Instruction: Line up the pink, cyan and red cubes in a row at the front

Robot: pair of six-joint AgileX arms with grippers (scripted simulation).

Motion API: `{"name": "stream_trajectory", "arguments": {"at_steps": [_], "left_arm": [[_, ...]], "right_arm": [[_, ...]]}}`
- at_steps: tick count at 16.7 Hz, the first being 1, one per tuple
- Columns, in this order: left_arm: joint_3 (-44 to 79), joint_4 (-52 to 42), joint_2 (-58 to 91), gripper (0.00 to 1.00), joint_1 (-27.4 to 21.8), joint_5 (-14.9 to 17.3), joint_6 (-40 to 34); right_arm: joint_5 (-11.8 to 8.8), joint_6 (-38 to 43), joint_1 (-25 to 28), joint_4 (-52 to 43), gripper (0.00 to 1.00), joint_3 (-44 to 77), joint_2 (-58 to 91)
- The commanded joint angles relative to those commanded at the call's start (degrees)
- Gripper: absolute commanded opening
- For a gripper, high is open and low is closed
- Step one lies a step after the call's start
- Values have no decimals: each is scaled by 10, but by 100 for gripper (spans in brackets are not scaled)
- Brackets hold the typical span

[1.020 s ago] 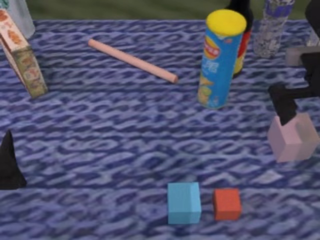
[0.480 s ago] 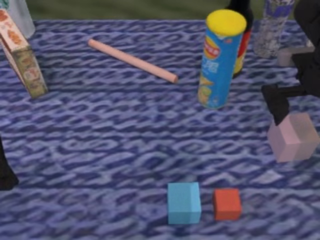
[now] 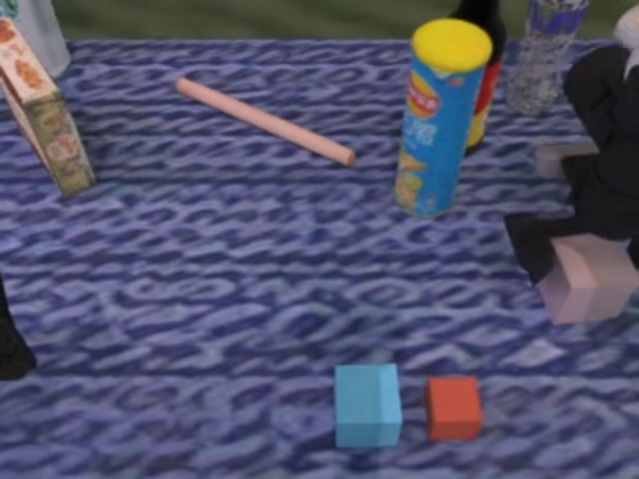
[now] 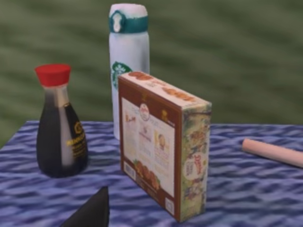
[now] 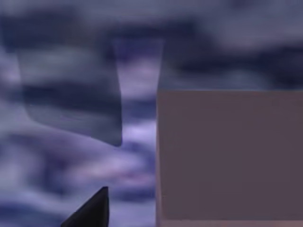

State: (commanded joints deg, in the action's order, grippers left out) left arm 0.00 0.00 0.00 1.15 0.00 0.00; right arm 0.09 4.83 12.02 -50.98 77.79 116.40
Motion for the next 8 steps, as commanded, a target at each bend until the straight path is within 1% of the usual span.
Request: {"name": "stream_trajectory", "arguments": {"at_steps": [3, 7, 8], "left_arm": [[0, 0, 0, 100, 0, 0, 0], [0, 0, 0, 100, 0, 0, 0], [0, 0, 0, 100, 0, 0, 0]], "right_arm": [[0, 1, 1, 43, 100, -29, 17], [0, 1, 1, 45, 100, -30, 18], [0, 1, 1, 45, 92, -30, 18]]}}
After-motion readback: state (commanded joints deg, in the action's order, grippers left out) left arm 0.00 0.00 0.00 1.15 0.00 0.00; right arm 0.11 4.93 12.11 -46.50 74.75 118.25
